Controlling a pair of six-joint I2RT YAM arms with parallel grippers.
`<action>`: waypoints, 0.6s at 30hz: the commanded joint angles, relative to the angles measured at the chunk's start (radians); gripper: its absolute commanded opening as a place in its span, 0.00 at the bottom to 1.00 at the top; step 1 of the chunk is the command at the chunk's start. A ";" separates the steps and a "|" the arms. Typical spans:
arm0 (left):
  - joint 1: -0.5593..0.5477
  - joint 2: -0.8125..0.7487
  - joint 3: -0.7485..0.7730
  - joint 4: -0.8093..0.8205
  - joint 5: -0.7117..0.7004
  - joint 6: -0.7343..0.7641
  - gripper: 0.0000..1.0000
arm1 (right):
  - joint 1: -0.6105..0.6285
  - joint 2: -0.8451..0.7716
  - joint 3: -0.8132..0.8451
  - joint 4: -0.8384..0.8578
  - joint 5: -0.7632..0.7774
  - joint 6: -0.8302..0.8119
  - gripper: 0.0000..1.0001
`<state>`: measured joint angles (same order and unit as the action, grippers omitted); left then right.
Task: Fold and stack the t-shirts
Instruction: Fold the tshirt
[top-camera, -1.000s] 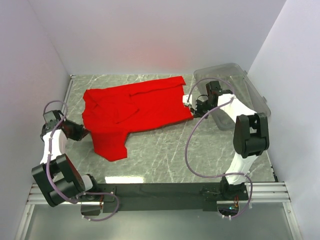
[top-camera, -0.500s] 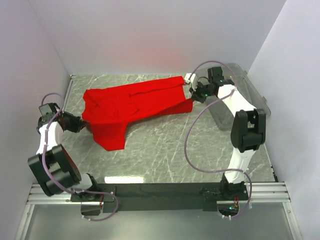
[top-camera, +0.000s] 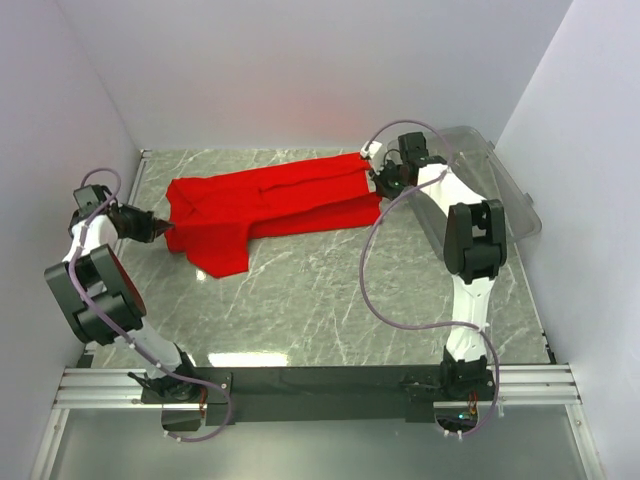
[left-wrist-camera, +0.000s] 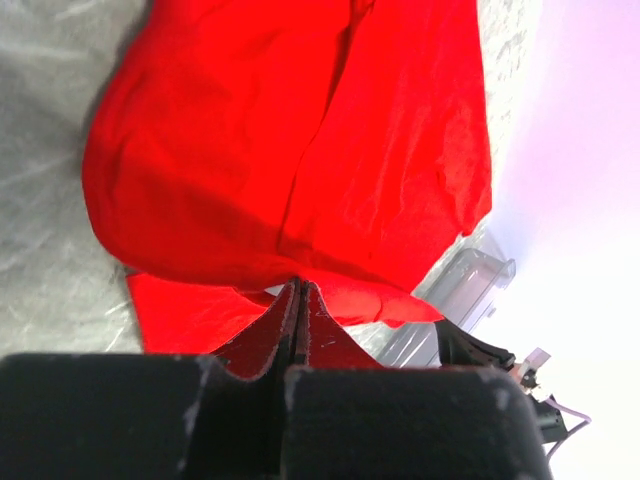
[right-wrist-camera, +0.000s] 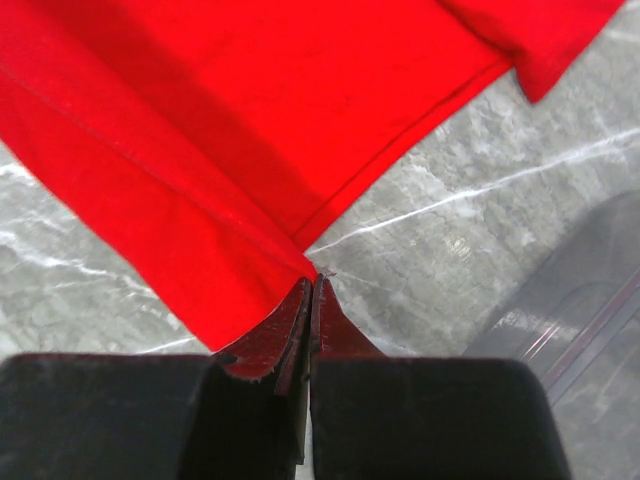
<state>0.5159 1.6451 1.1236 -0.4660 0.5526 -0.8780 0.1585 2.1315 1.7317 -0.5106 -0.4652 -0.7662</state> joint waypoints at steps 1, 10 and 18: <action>0.003 0.028 0.062 0.026 0.012 -0.003 0.01 | 0.001 0.001 0.052 0.055 0.056 0.056 0.00; -0.013 0.116 0.117 0.027 0.024 -0.004 0.01 | 0.030 0.068 0.134 0.069 0.103 0.119 0.00; -0.027 0.176 0.160 0.040 0.015 -0.018 0.01 | 0.044 0.113 0.184 0.060 0.146 0.137 0.00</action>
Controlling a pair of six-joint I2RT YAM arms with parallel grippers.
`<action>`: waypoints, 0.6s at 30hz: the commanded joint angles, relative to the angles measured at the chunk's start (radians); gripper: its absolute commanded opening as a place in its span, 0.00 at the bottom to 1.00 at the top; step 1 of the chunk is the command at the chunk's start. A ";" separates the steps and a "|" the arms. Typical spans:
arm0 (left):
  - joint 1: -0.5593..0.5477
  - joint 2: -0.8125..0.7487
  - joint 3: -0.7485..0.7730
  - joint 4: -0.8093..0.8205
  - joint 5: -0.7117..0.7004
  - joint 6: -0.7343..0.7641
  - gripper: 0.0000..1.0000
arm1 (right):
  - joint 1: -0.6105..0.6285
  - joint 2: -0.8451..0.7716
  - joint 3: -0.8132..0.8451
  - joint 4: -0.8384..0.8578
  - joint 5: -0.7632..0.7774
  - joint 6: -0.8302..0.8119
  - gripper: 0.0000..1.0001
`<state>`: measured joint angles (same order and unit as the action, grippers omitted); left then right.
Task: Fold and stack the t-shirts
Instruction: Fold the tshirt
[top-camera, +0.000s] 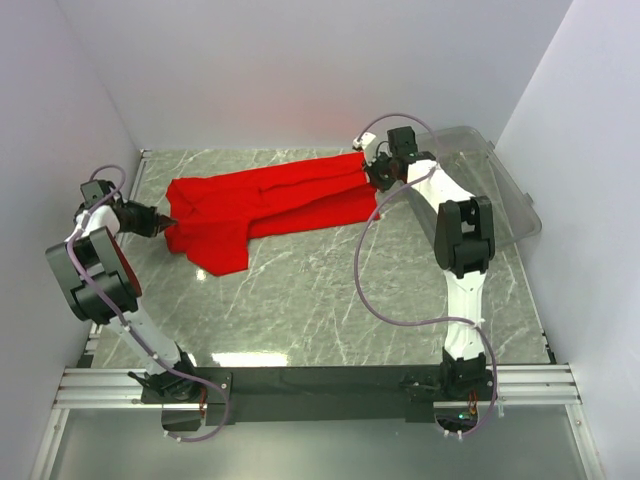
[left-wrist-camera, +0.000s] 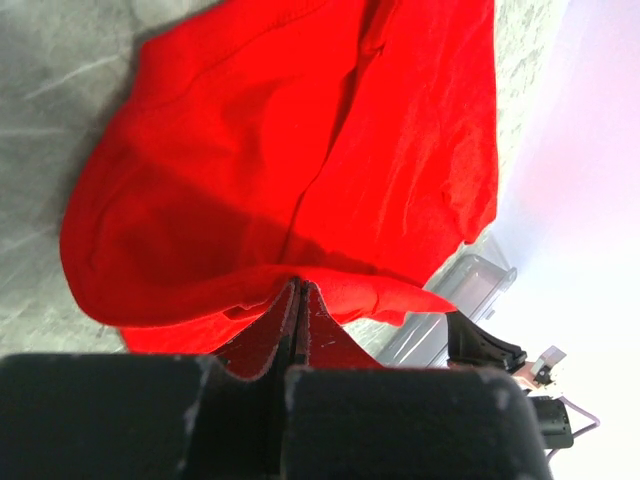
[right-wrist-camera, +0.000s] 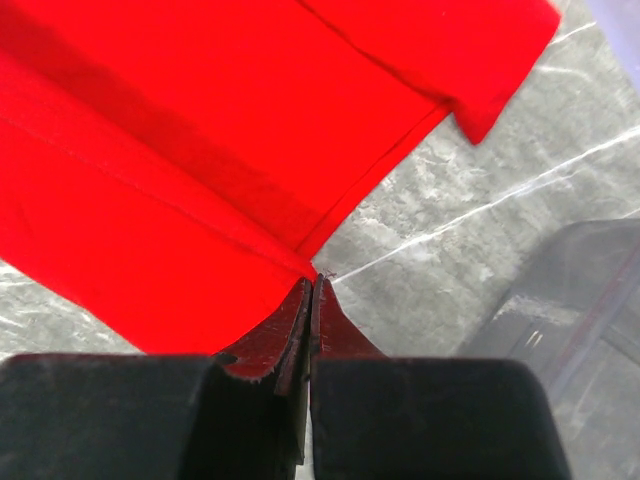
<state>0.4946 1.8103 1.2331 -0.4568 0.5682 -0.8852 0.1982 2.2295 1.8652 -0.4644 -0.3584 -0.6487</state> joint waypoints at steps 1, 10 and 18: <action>-0.010 0.015 0.058 0.032 -0.001 -0.014 0.01 | 0.003 0.019 0.054 0.012 0.044 0.020 0.00; -0.021 0.044 0.086 0.044 -0.004 -0.031 0.01 | 0.004 0.027 0.049 0.010 0.073 0.021 0.00; -0.024 0.070 0.100 0.043 -0.013 -0.028 0.01 | 0.003 -0.014 0.009 0.006 0.058 0.023 0.00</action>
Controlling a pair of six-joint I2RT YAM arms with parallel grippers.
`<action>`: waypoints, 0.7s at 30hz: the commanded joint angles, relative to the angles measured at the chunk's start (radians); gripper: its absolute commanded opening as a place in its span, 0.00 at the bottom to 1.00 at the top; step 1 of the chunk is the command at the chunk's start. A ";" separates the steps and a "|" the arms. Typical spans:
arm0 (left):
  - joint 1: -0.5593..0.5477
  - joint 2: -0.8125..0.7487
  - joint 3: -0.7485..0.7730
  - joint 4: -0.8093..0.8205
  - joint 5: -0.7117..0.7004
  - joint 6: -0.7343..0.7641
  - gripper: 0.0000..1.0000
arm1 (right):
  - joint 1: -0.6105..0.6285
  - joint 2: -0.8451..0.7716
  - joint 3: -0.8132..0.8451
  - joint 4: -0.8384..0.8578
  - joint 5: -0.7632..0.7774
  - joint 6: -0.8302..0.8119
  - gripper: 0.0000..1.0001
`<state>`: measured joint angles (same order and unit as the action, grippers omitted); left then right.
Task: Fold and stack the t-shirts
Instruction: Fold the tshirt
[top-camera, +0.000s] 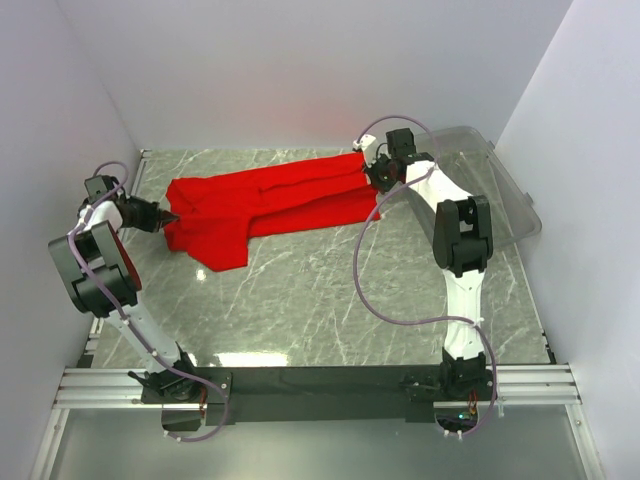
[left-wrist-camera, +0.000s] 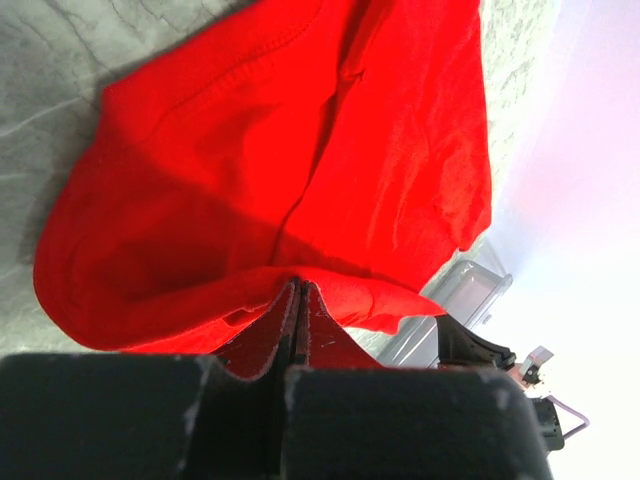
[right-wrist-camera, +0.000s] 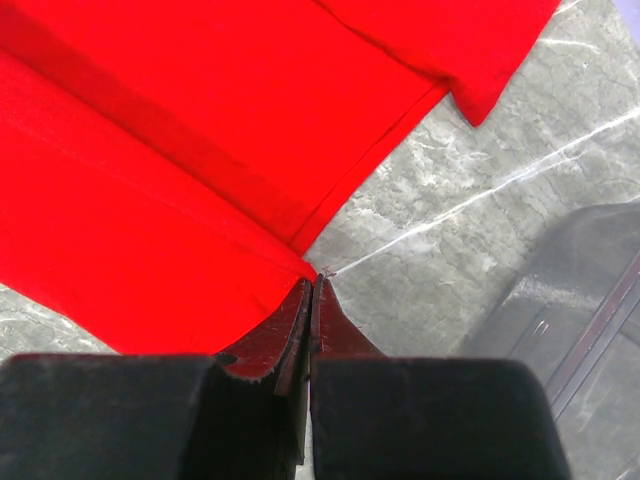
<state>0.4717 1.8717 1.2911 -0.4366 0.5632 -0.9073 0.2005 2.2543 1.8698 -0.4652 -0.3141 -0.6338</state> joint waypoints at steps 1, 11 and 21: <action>-0.002 0.010 0.045 0.024 -0.008 -0.007 0.01 | 0.002 -0.048 0.005 0.002 0.012 0.009 0.00; -0.002 0.041 0.082 0.021 -0.011 -0.004 0.01 | -0.019 -0.180 -0.130 -0.023 -0.037 -0.021 0.00; -0.002 0.075 0.106 0.024 -0.003 -0.002 0.01 | -0.030 -0.280 -0.201 -0.004 -0.092 0.013 0.00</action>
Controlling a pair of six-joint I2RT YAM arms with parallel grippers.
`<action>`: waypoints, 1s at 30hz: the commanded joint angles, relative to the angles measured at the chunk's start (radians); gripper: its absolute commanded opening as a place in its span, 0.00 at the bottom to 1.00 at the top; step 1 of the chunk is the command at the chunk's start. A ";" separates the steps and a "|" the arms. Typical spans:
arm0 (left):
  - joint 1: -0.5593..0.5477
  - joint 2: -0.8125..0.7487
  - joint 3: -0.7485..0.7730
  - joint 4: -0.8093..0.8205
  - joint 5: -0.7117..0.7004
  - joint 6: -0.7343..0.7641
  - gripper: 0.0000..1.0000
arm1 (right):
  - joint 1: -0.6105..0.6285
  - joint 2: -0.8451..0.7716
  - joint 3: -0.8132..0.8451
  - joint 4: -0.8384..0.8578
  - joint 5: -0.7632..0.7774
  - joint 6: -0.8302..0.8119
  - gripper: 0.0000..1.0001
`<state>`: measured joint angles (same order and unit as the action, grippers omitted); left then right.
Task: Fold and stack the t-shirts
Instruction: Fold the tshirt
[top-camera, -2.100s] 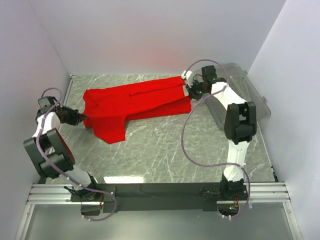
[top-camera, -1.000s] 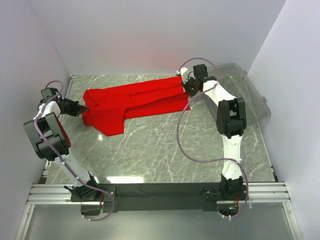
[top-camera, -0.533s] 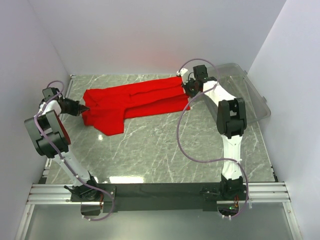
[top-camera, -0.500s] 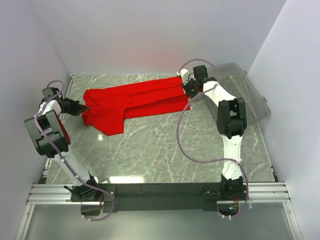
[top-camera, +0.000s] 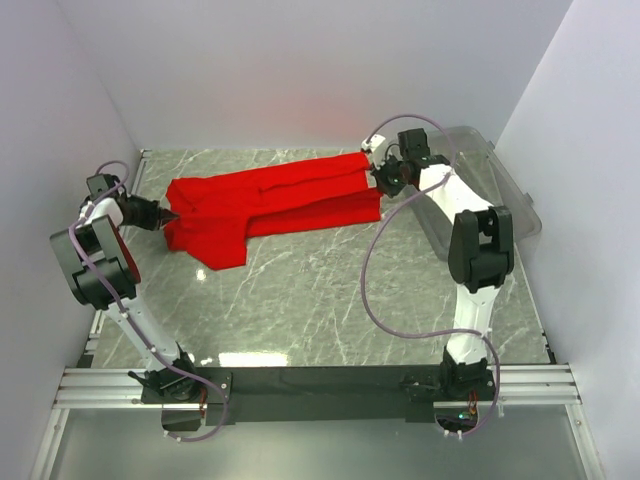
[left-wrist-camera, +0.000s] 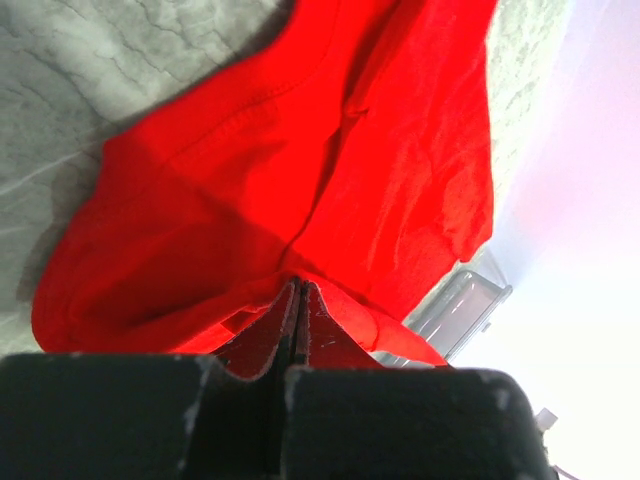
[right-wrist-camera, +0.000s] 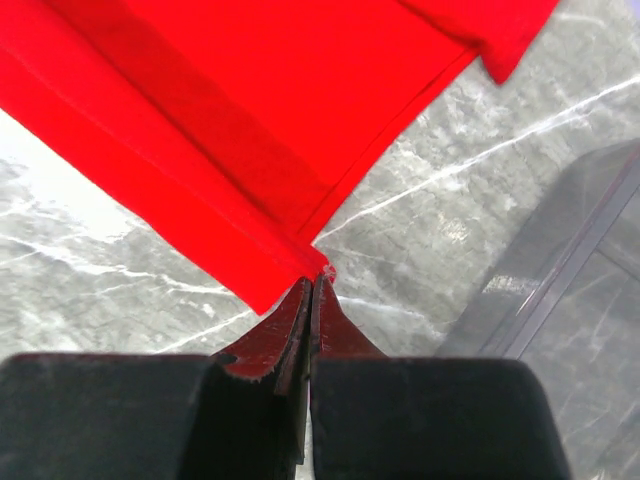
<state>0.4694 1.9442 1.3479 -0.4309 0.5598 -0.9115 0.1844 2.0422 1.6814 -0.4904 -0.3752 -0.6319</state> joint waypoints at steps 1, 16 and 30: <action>-0.002 -0.001 0.053 0.017 0.002 0.006 0.01 | -0.016 -0.097 -0.044 0.029 -0.051 0.008 0.00; 0.009 -0.355 -0.286 -0.029 0.084 0.103 0.01 | -0.037 -0.362 -0.366 0.013 -0.145 -0.112 0.00; 0.075 -0.697 -0.466 -0.167 -0.035 0.142 0.01 | -0.069 -0.430 -0.447 0.022 -0.162 -0.109 0.00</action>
<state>0.5346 1.2743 0.8845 -0.5823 0.5678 -0.7975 0.1246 1.6360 1.2228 -0.4934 -0.5285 -0.7422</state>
